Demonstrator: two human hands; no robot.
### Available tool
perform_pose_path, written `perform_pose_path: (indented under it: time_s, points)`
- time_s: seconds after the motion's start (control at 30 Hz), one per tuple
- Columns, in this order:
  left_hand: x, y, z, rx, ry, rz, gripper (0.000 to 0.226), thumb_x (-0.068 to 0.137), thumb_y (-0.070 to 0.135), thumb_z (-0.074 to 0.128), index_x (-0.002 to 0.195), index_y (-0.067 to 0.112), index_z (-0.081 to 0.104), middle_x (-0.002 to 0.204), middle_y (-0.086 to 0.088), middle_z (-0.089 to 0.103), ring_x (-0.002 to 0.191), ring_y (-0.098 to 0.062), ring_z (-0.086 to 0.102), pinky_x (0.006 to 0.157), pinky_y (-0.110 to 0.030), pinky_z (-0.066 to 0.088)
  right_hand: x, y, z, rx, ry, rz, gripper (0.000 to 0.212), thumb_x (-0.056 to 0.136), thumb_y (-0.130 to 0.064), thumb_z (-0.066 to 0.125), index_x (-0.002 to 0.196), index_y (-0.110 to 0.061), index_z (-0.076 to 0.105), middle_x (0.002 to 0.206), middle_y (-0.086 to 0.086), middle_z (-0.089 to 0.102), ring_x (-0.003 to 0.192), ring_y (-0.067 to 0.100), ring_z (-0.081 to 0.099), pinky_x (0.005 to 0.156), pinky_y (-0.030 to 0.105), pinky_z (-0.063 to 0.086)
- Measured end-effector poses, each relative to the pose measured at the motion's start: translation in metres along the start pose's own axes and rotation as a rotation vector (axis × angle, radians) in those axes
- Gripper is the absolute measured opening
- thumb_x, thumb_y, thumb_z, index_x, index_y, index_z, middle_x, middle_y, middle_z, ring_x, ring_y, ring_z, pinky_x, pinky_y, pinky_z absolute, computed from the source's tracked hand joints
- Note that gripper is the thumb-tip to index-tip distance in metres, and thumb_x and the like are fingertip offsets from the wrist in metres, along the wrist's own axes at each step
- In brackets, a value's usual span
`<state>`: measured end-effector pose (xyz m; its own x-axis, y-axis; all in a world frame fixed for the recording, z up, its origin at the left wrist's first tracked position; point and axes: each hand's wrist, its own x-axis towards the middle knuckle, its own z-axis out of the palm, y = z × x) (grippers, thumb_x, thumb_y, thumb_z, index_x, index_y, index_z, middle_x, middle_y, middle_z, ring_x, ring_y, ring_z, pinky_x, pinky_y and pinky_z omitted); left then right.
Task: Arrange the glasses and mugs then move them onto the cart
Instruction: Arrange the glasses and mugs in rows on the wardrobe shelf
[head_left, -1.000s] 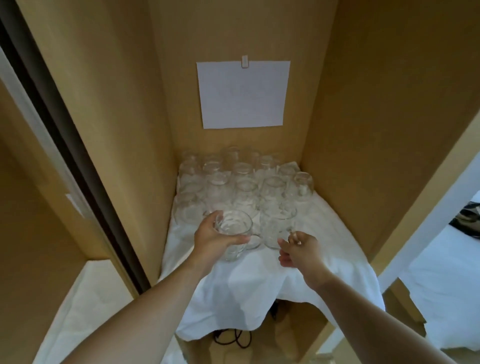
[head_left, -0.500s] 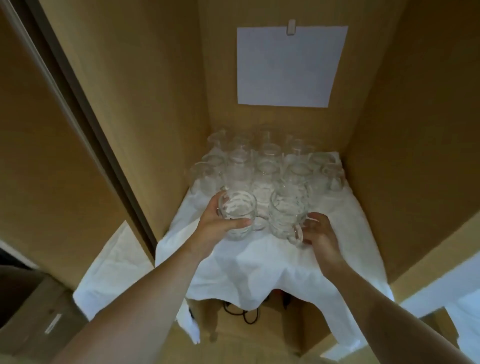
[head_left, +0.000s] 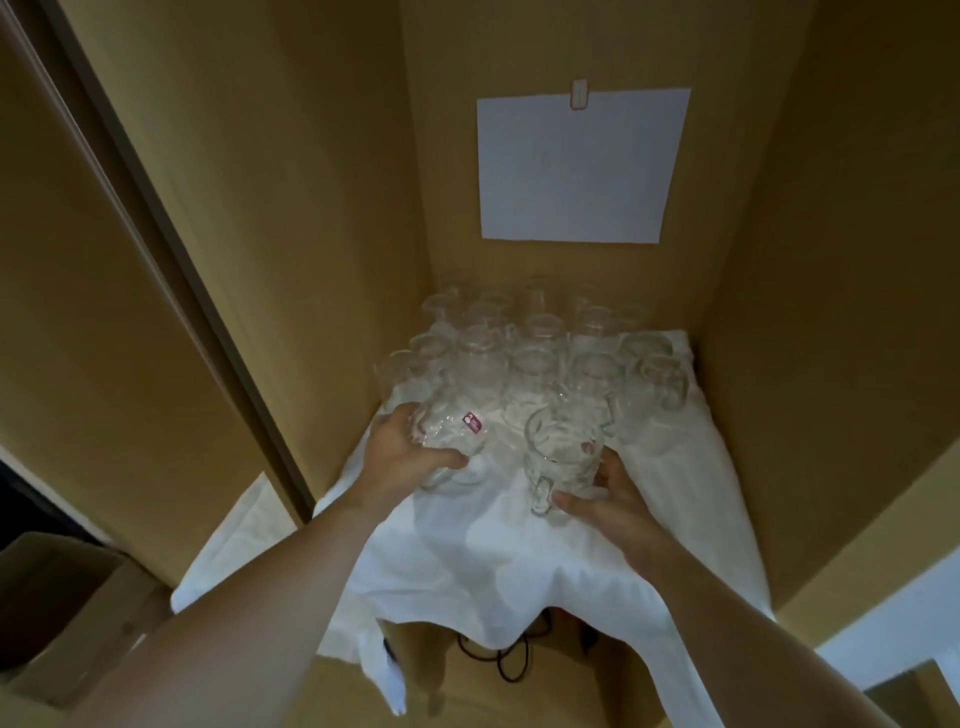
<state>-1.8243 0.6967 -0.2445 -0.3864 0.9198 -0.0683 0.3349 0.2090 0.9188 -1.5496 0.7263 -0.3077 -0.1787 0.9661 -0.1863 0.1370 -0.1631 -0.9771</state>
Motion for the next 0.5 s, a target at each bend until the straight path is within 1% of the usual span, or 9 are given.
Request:
perform_pose_path:
  time_s: [0.03,0.1,0.13,0.17,0.2,0.23,0.37,0.43,0.5]
  points:
    - [0.002,0.005,-0.004,0.111,-0.014,0.030,0.088,0.027,0.046,0.091,0.110,0.031,0.065,0.111,0.003,0.071,0.106,-0.016,0.067,0.092,-0.039,0.056,0.000,0.001,0.000,0.012,-0.002,0.001,0.093,0.071,-0.015,0.091,0.146,-0.031,0.038,0.133,-0.007,0.057,0.118,0.009,0.058,0.094,0.027,0.051]
    - [0.003,0.015,-0.008,0.288,-0.023,0.089,0.104,0.030,0.051,0.091,0.126,0.028,0.060,0.120,0.005,0.064,0.113,-0.014,0.061,0.094,-0.031,0.052,0.000,0.001,0.000,0.033,-0.013,-0.005,0.094,0.071,-0.014,0.091,0.145,-0.032,0.037,0.135,-0.007,0.057,0.119,0.009,0.058,0.098,0.030,0.051]
    - [0.003,0.019,-0.008,0.323,-0.016,0.107,0.107,0.034,0.047,0.094,0.131,0.024,0.055,0.119,0.005,0.062,0.112,-0.014,0.059,0.091,-0.028,0.050,0.000,0.002,0.000,0.039,-0.019,-0.009,0.094,0.071,-0.014,0.091,0.145,-0.032,0.037,0.135,-0.007,0.057,0.119,0.009,0.058,0.099,0.031,0.051]
    - [0.003,0.022,-0.007,0.336,0.001,0.117,0.102,0.040,0.042,0.098,0.130,0.021,0.052,0.115,0.005,0.061,0.108,-0.015,0.060,0.085,-0.027,0.048,0.000,0.002,0.000,0.046,-0.022,-0.007,0.094,0.071,-0.014,0.091,0.145,-0.032,0.037,0.135,-0.008,0.057,0.120,0.009,0.058,0.099,0.030,0.051]
    - [0.003,0.023,-0.005,0.356,0.019,0.130,0.097,0.045,0.040,0.099,0.128,0.020,0.052,0.110,0.005,0.062,0.105,-0.016,0.061,0.081,-0.028,0.047,0.000,0.003,-0.001,0.047,-0.022,-0.007,0.094,0.070,-0.015,0.091,0.145,-0.033,0.037,0.135,-0.008,0.057,0.120,0.009,0.057,0.099,0.030,0.051]
    - [0.004,0.025,-0.003,0.382,0.029,0.151,0.092,0.049,0.041,0.099,0.126,0.020,0.053,0.109,0.005,0.064,0.105,-0.018,0.062,0.082,-0.030,0.048,0.001,0.004,-0.002,0.050,-0.023,-0.004,0.095,0.069,-0.018,0.093,0.145,-0.033,0.037,0.136,-0.009,0.057,0.121,0.009,0.057,0.099,0.031,0.051]
    - [0.009,0.027,0.003,0.556,0.004,0.231,0.089,0.051,0.050,0.095,0.130,0.029,0.059,0.129,0.004,0.061,0.118,-0.021,0.061,0.099,-0.039,0.049,0.000,0.005,-0.002,0.010,-0.034,-0.007,0.098,0.061,-0.034,0.095,0.144,-0.037,0.044,0.136,-0.013,0.059,0.124,0.008,0.056,0.104,0.033,0.050]
    - [0.013,0.027,0.008,0.625,-0.024,0.255,0.091,0.050,0.050,0.093,0.132,0.033,0.059,0.135,0.004,0.054,0.120,-0.022,0.058,0.100,-0.041,0.048,-0.001,0.003,-0.002,0.005,-0.028,-0.011,0.092,0.060,-0.033,0.095,0.140,-0.036,0.050,0.132,-0.013,0.062,0.123,0.007,0.058,0.103,0.032,0.050]
    - [0.018,0.027,0.013,0.650,-0.078,0.248,0.094,0.052,0.048,0.093,0.137,0.033,0.055,0.138,0.002,0.048,0.122,-0.024,0.056,0.099,-0.041,0.049,-0.003,0.001,-0.002,0.005,-0.014,-0.005,0.090,0.060,-0.028,0.096,0.138,-0.034,0.052,0.131,-0.013,0.063,0.122,0.007,0.058,0.101,0.029,0.051]
